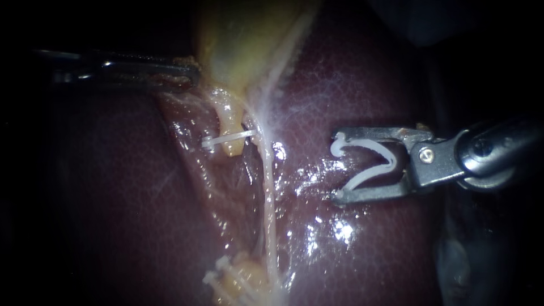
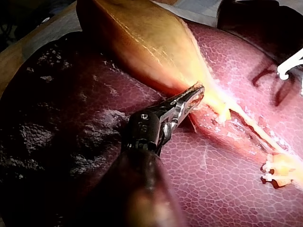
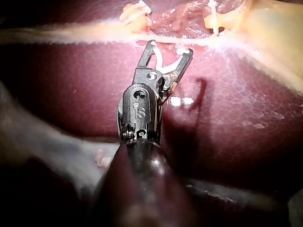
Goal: Clipping first clip right tube
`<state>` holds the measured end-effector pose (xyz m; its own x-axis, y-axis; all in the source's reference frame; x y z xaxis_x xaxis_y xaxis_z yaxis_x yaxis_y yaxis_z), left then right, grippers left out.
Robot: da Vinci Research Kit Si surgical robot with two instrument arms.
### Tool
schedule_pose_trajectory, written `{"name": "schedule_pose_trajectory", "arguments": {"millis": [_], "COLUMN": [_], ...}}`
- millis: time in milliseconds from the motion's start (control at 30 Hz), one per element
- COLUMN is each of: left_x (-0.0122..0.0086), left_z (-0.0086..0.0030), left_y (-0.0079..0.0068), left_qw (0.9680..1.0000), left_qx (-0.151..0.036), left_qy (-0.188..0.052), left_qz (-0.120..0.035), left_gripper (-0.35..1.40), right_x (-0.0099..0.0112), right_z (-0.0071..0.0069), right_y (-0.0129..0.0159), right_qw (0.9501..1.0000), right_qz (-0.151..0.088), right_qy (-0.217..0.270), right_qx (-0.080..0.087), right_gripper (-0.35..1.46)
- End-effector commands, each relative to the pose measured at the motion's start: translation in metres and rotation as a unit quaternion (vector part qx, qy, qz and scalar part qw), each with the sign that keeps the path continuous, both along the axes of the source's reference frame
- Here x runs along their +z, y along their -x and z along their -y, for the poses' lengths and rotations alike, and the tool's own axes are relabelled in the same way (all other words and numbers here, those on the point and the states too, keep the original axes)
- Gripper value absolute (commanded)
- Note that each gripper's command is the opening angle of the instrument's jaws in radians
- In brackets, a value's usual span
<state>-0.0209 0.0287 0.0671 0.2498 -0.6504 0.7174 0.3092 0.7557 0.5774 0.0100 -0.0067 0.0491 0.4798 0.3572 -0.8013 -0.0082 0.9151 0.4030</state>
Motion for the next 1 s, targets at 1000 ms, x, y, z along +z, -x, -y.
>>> {"name": "schedule_pose_trajectory", "arguments": {"millis": [1000], "left_x": [-0.0003], "left_z": [-0.0003], "left_y": [0.0], "left_qw": [1.0], "left_qx": [-0.005], "left_qy": [0.0], "left_qz": [0.0], "left_gripper": [-0.35], "right_x": [0.0109], "right_z": [0.0066], "right_y": [-0.0046], "right_qw": [0.9764], "right_qz": [-0.015], "right_qy": [-0.215], "right_qx": [-0.007], "right_gripper": [0.48]}}
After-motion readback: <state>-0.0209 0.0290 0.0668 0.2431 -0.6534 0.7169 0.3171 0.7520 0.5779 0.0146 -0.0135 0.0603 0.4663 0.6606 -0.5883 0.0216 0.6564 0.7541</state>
